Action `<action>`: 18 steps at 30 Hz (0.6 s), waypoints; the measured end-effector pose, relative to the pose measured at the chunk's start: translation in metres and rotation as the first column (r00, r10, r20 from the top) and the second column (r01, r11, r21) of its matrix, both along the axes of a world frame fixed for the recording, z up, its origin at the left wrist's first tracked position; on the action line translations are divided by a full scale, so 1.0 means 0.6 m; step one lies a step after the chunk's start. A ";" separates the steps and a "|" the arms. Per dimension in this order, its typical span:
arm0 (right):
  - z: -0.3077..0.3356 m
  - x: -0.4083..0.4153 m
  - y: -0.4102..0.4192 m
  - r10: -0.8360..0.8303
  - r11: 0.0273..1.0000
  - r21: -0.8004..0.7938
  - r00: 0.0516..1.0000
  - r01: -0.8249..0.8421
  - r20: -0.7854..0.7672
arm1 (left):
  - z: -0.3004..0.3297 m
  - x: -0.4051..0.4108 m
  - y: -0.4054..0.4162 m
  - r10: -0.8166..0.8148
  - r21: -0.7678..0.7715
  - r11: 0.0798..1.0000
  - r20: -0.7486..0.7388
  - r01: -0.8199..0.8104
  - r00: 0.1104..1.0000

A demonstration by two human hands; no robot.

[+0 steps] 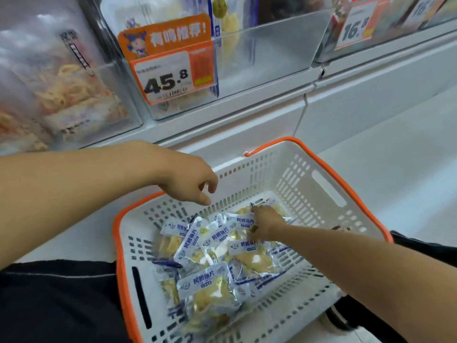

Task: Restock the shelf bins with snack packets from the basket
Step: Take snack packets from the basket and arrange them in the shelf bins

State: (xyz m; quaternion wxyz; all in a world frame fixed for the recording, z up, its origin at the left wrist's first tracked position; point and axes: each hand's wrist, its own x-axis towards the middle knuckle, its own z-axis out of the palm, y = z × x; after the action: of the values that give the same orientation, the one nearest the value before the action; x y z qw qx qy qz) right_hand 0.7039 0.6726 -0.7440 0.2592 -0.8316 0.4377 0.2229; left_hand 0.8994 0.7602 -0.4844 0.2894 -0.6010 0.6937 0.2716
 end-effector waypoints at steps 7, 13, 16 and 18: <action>-0.006 0.018 -0.015 0.086 0.996 0.020 0.996 -0.086 0.020 | 0.006 0.008 -0.001 0.020 0.000 1.000 -0.004 -0.020 1.000; 0.244 0.038 -0.119 0.260 0.938 0.180 0.944 -0.297 0.205 | 0.020 0.002 -0.013 0.139 -0.162 0.974 -0.113 -0.156 0.984; 0.464 0.044 -0.136 0.229 0.934 0.170 0.890 -0.315 0.393 | 0.047 -0.011 -0.021 0.271 -0.158 0.924 -0.371 -0.348 0.888; 0.589 0.041 -0.135 0.250 0.949 0.045 0.835 -0.311 0.490 | 0.071 -0.025 -0.027 0.320 -0.114 0.844 -0.678 -0.525 0.662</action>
State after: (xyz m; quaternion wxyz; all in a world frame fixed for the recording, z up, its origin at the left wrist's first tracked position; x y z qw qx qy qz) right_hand 0.7286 0.5916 -0.3909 0.3744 -0.8982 0.2185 0.0726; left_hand 0.8846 0.7441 -0.4420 -0.1287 -0.6555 0.6212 0.4096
